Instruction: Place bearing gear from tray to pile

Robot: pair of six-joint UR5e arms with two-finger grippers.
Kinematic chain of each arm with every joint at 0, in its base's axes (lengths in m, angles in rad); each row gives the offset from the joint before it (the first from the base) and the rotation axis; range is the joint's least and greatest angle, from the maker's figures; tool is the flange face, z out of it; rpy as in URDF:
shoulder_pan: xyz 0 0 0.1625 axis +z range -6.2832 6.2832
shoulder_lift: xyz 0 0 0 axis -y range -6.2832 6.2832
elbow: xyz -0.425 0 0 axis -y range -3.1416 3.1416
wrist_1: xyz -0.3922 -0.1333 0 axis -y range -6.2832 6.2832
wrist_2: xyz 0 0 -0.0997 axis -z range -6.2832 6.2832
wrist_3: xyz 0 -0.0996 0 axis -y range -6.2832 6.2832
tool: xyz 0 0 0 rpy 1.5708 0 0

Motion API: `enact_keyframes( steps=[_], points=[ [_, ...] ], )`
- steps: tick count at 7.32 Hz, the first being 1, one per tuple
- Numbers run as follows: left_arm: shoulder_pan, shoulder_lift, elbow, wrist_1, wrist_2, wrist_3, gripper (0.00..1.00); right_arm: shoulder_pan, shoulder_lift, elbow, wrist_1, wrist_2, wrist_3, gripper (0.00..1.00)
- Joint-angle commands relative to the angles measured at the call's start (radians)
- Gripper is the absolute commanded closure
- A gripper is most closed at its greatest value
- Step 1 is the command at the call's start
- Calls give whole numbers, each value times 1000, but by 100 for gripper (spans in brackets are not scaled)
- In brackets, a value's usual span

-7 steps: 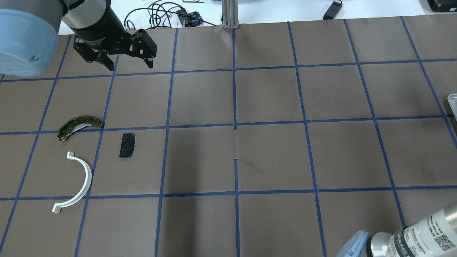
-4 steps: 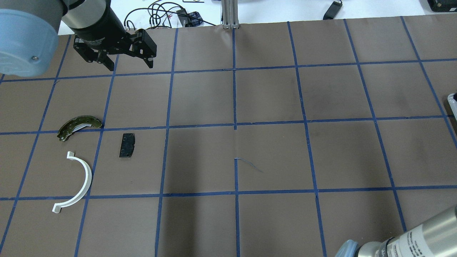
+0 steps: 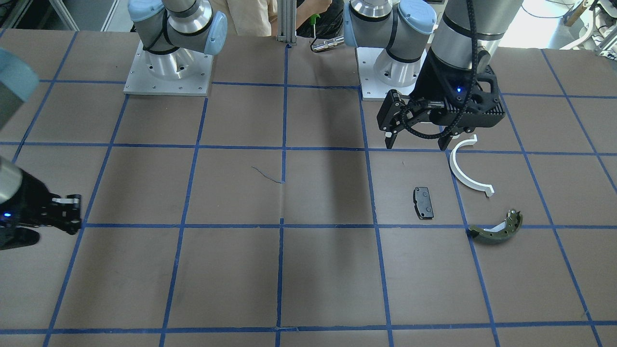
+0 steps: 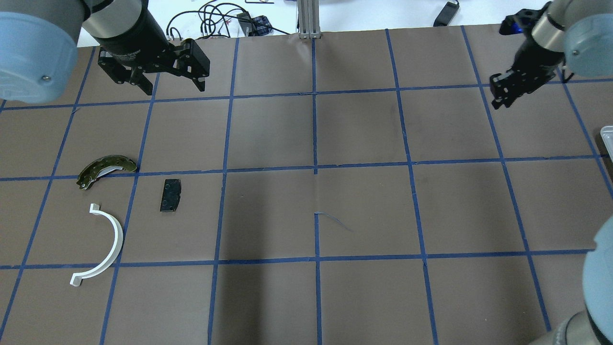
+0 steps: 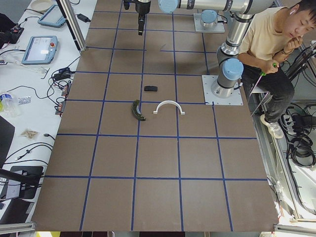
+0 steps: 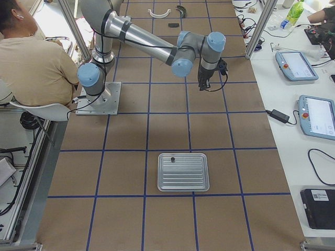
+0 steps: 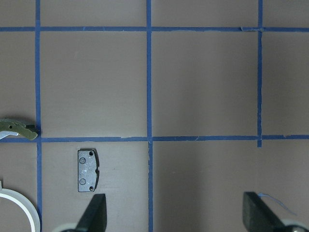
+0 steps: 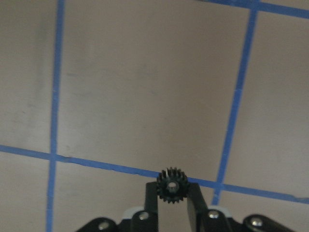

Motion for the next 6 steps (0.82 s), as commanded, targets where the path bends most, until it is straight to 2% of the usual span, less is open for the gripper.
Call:
enact_keyframes(
  steps=[1,3,4,6],
  points=[
    [0,0,0,-1,1,0,0,243,3,10,-26,4,312,100],
    [0,2,0,-1,1,0,0,419,31,13,-52,9,498,100],
    [0,0,1,-1,-1,0,0,487,57,18,-91,49,549,100],
    [0,2,1,-5,1,0,0,572,118,19,-187,76,617,100]
  ],
)
